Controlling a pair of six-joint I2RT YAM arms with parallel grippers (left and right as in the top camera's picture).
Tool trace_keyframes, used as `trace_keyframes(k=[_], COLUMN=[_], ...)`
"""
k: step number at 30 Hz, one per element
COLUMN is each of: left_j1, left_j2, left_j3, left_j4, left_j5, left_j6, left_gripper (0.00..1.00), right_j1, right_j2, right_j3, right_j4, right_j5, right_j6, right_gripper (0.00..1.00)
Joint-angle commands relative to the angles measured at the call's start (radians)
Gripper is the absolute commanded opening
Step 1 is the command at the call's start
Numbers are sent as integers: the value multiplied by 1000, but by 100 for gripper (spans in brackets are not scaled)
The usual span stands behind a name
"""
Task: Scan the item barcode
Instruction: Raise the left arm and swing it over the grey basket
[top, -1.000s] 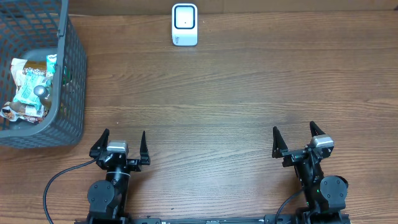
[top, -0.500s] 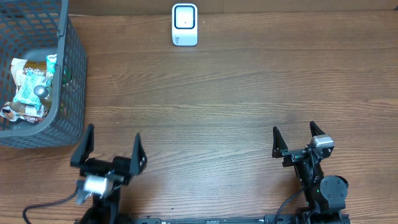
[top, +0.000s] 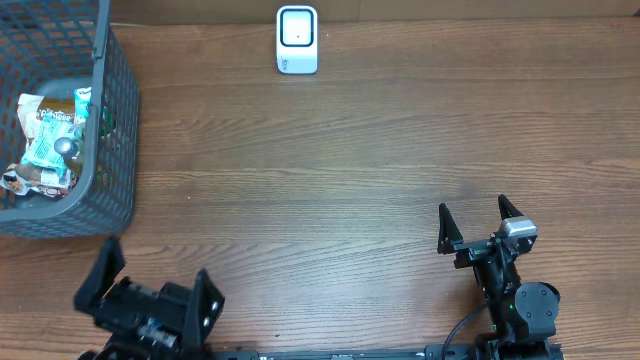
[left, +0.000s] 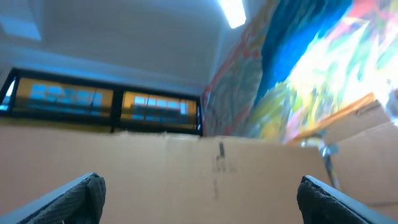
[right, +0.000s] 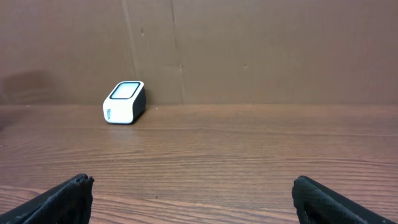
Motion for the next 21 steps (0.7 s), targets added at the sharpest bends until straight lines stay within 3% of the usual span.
trace_keyframes(k=[1,8,21], left_j1=[0,0,0], left_j2=[-7,29,335], left_j3=[106,395,871], left_j4=[-72,-460,-876], left_j5=[22,26,230], left_j6=[-13,38,127], left_gripper=[100,100,100], right_j1=[3,3,3], right_j2=[-9,-9,-9], right_j3=[-10,-10,-10], right_j4=[2,2,2], right_j5=[10,10,10], right_j6=[-5,-5,-5], right_gripper=[100,100,100])
